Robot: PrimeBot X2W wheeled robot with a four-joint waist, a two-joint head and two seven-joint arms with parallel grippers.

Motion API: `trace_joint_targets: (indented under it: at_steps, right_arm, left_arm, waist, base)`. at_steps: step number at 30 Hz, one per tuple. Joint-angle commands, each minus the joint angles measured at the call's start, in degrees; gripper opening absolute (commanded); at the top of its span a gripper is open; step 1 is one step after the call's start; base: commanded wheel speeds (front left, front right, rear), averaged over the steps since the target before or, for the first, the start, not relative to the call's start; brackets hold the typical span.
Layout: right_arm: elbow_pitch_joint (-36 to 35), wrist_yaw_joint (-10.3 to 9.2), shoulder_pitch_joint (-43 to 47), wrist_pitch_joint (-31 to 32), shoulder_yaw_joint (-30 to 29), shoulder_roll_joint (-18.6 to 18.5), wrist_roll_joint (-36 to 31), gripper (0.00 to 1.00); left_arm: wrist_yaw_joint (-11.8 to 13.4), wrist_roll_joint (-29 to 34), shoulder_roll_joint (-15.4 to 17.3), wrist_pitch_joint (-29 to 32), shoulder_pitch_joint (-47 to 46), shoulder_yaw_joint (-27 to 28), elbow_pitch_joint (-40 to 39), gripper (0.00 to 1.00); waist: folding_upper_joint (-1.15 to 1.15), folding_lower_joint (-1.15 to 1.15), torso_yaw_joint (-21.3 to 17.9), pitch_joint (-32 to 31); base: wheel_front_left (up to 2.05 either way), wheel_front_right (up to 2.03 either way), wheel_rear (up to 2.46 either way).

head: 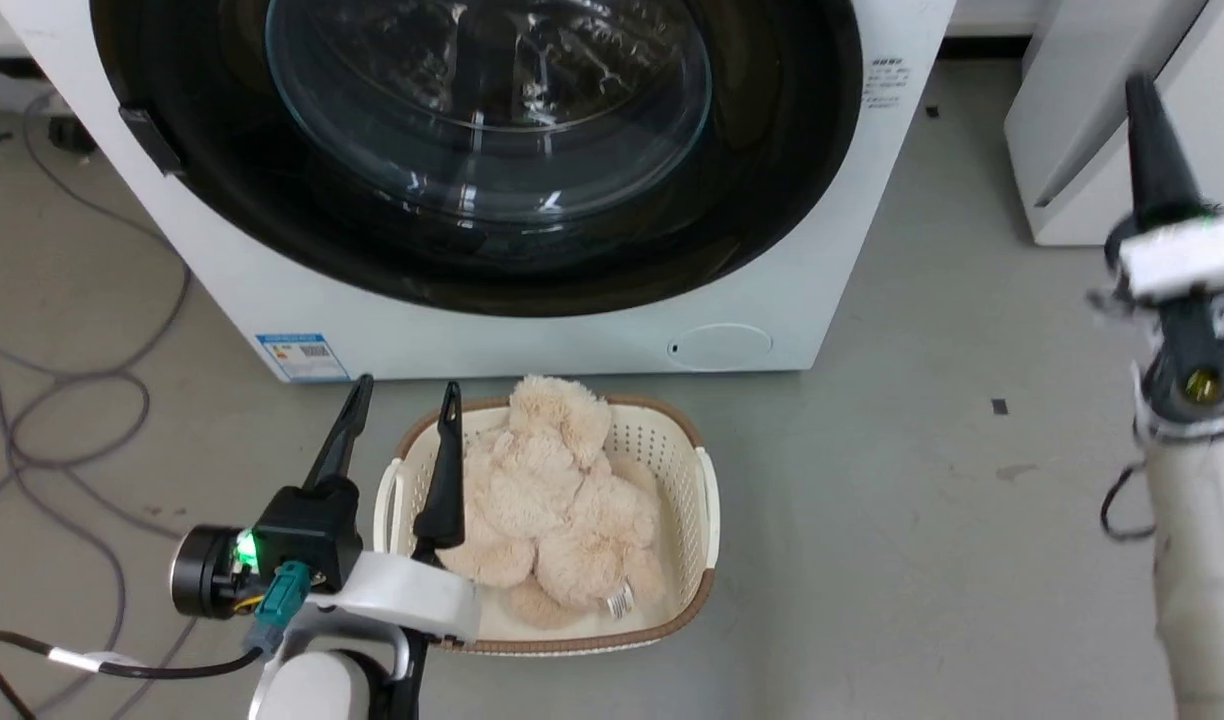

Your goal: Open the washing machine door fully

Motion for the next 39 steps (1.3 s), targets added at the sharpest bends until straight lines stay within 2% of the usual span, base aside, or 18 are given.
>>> trace_joint_targets:
  at_steps: [1, 9, 17, 27, 39]
  right_arm:
    - [1.63, 0.03, -3.02, 0.61, 0.36, -0.7, 1.89, 0.0]
    - [10.44, 0.03, -14.98, 5.94, 4.27, -3.07, 5.33, 0.0]
    - [18.0, 0.04, -25.94, 14.16, 9.98, -4.52, 7.01, 0.0]
    - [25.42, 0.04, -37.15, 22.65, 17.24, -4.9, 8.0, 0.0]
    - [33.27, 0.04, -49.47, 29.34, 23.39, -4.02, 10.98, 0.0]
  left_arm:
    - [0.03, -0.36, 0.05, -0.6, -1.21, -0.28, -0.5, 1.0]
    - [0.28, -0.68, 0.05, -1.56, -3.05, -1.13, -1.89, 1.0]
    - [0.79, -1.31, 0.05, -2.52, -4.63, -1.91, -2.56, 1.0]
    - [1.36, -2.18, 0.05, -3.71, -6.71, -2.88, -3.25, 1.0]
    - [2.06, -2.93, 0.06, -5.15, -9.74, -4.38, -4.2, 1.0]
  waist:
    - [0.0, 0.0, 0.34, 0.71]
    - [0.0, -0.01, 1.52, 3.7]
    - [0.0, -0.01, 2.37, 6.54]
    - [0.0, -0.01, 2.75, 10.08]
    - [0.0, -0.01, 3.37, 14.63]
  base:
    - [0.0, 0.0, 0.0]
    - [0.0, 0.0, 0.0]
    - [0.0, 0.0, 0.0]
    - [0.0, 0.0, 0.0]
    - [0.0, 0.0, 0.0]
